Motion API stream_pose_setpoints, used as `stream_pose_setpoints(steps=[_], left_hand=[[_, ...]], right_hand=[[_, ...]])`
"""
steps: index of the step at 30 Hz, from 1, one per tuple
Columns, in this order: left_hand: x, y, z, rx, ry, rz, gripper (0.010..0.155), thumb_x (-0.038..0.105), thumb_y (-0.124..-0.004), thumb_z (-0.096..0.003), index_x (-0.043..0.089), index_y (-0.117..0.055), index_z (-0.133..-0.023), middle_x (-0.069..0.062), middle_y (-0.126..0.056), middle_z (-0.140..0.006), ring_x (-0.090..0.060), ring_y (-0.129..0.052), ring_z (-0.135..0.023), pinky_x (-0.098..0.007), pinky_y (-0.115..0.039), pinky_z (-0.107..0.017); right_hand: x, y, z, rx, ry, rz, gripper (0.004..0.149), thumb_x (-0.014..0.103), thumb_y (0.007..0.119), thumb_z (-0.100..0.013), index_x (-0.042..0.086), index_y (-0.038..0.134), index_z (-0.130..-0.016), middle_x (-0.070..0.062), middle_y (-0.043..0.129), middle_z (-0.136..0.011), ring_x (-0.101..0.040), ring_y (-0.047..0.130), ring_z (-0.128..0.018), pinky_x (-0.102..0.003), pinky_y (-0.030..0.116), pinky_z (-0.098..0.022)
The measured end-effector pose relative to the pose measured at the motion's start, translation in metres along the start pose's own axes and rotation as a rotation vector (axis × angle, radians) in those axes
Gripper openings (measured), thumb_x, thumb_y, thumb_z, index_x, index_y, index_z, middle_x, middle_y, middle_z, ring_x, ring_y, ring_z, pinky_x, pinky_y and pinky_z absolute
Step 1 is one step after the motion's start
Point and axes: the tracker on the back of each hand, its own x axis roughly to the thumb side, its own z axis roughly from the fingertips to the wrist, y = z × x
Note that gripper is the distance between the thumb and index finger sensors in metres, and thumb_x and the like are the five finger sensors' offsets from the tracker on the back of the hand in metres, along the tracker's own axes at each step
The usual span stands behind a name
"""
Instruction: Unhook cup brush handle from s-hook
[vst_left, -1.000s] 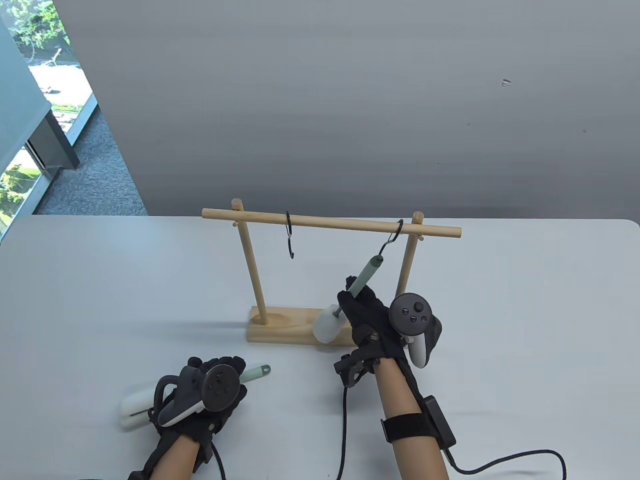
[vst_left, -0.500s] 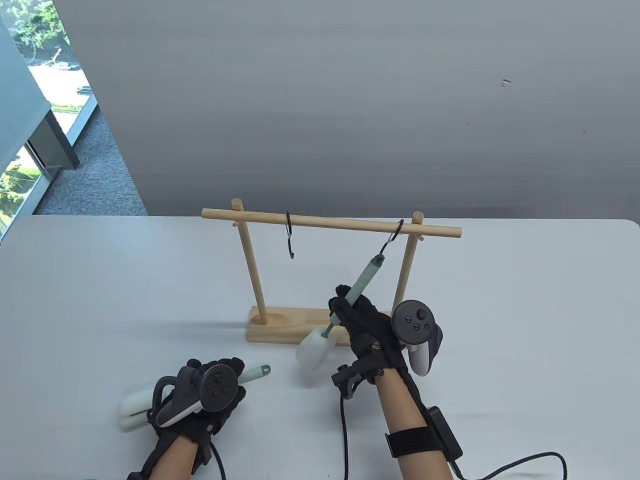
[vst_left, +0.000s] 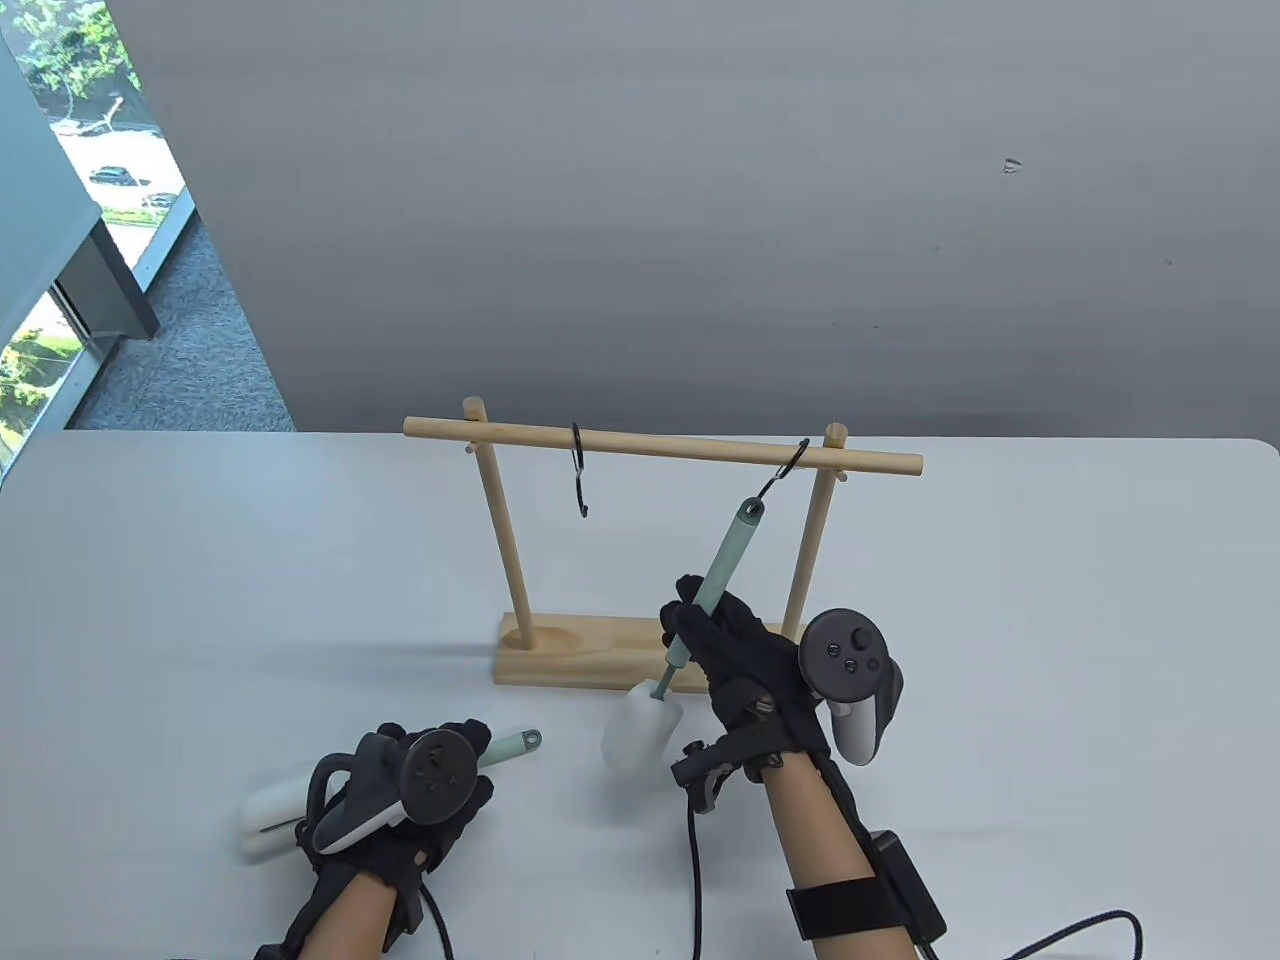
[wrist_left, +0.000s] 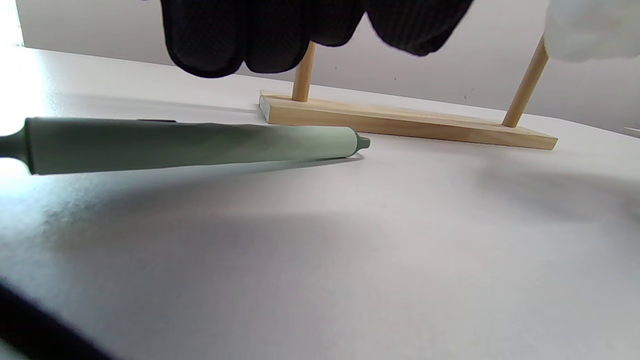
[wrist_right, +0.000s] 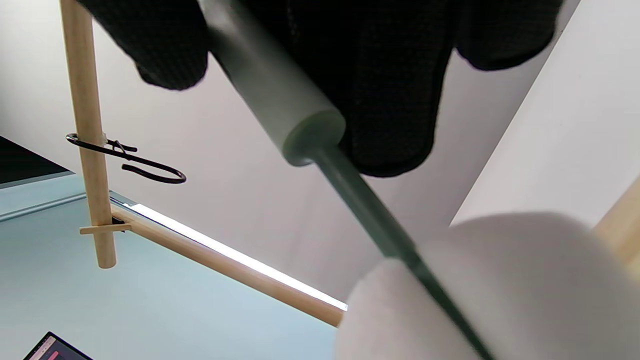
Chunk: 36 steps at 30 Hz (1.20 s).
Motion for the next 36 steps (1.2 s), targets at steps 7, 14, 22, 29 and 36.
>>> stream_pose_setpoints(steps=[7, 14, 22, 29, 36], left_hand=[[0.000, 0.000, 0.000, -0.004, -0.003, 0.007, 0.060, 0.041, -0.074, -0.0431, 0.015, -0.065, -0.097, -0.014, -0.077, -0.100, -0.043, -0.084, -0.089, -0.061, -0.054, -0.068], [0.001, -0.001, 0.000, -0.005, -0.009, 0.006, 0.060, 0.041, -0.074, -0.0431, 0.015, -0.064, -0.097, -0.014, -0.077, -0.100, -0.043, -0.083, -0.089, -0.061, -0.053, -0.068], [0.002, -0.002, -0.001, -0.009, -0.011, -0.003, 0.060, 0.041, -0.074, -0.0432, 0.015, -0.064, -0.097, -0.014, -0.077, -0.101, -0.043, -0.083, -0.090, -0.061, -0.053, -0.068], [0.004, -0.003, -0.001, -0.021, -0.007, -0.021, 0.060, 0.041, -0.074, -0.0432, 0.015, -0.064, -0.097, -0.014, -0.076, -0.101, -0.043, -0.082, -0.090, -0.061, -0.053, -0.068], [0.005, -0.004, 0.000, -0.031, -0.011, -0.035, 0.061, 0.041, -0.074, -0.0431, 0.015, -0.064, -0.097, -0.015, -0.076, -0.101, -0.044, -0.082, -0.090, -0.061, -0.053, -0.068]], right_hand=[[0.011, -0.009, 0.009, -0.015, -0.031, 0.031, 0.058, 0.042, 0.070, -0.050, 0.002, 0.067, -0.092, -0.019, 0.089, -0.076, -0.036, 0.098, -0.062, -0.063, 0.059, -0.055], [0.016, -0.020, 0.026, -0.058, -0.105, 0.139, 0.058, 0.040, 0.072, -0.049, 0.001, 0.067, -0.092, -0.022, 0.087, -0.078, -0.040, 0.095, -0.065, -0.065, 0.057, -0.056], [0.008, -0.032, 0.058, -0.053, -0.233, 0.487, 0.057, 0.036, 0.075, -0.048, 0.001, 0.068, -0.093, -0.024, 0.086, -0.080, -0.044, 0.093, -0.067, -0.068, 0.052, -0.057], [-0.011, -0.029, 0.076, 0.014, -0.265, 0.811, 0.057, 0.030, 0.079, -0.046, 0.000, 0.069, -0.093, -0.028, 0.084, -0.082, -0.050, 0.088, -0.071, -0.073, 0.042, -0.061], [-0.028, -0.011, 0.074, 0.175, -0.182, 0.984, 0.057, 0.029, 0.080, -0.046, 0.003, 0.068, -0.095, -0.027, 0.082, -0.086, -0.050, 0.085, -0.075, -0.073, 0.039, -0.063]])
